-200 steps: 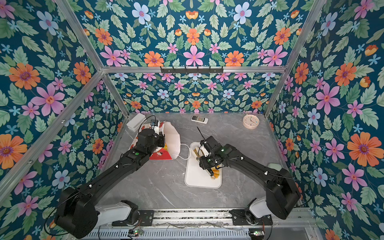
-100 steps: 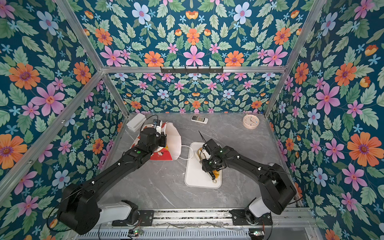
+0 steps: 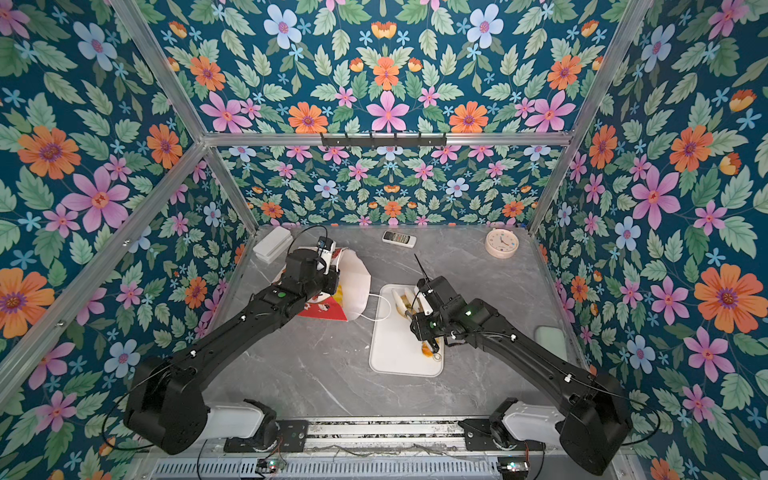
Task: Take the fake bread out of the paper bag
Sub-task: 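Insert the open tongs into the bag opening held by the left gripper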
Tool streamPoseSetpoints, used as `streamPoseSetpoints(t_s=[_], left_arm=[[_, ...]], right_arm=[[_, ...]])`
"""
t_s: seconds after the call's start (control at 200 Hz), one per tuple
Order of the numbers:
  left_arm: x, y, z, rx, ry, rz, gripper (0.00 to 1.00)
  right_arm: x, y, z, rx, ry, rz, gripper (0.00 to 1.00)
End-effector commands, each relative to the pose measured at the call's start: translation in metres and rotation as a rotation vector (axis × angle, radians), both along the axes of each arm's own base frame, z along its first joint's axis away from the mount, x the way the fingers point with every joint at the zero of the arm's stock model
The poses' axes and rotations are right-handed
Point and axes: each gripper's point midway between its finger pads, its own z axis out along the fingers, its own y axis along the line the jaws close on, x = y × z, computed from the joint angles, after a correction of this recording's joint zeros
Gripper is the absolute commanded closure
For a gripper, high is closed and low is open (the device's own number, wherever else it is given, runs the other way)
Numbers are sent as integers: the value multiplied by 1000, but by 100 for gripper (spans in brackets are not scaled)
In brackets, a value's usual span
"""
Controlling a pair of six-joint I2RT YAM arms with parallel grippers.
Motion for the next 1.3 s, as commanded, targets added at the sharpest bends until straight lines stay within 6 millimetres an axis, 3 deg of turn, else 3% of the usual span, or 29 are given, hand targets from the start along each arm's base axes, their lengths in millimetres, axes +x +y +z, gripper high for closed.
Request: streamPoseSetpoints(t_s=[0.0,0.21,0.405,0.705,0.875,0.89,0.935,1.295], left_arm=[[-4,-11,3,18,-6,-84,100],[-9,-21,0,96,3,-160,100],[-12,-32,6,137,-27,-242,100],[-16,-34,-1,192,-32,-283,100],[-16,-34,5,178,-65,-278,100],[-16,-34,5,179,-67,-276,100],[-16,-33,6,181,-71,-272,100],[-17,-33,11,168,-88,-265,100]], right_arm=[[-3,23,16,119,-7,70,54],[0,72,20,227,-17,187,54],[10,105,3,263,5,224,54],[38,110,-13,177,-2,152,52],[48,112,-27,98,24,147,51],[50,113,-38,80,45,144,51],[52,114,-43,69,52,139,51],[65,128,-52,68,89,138,51]])
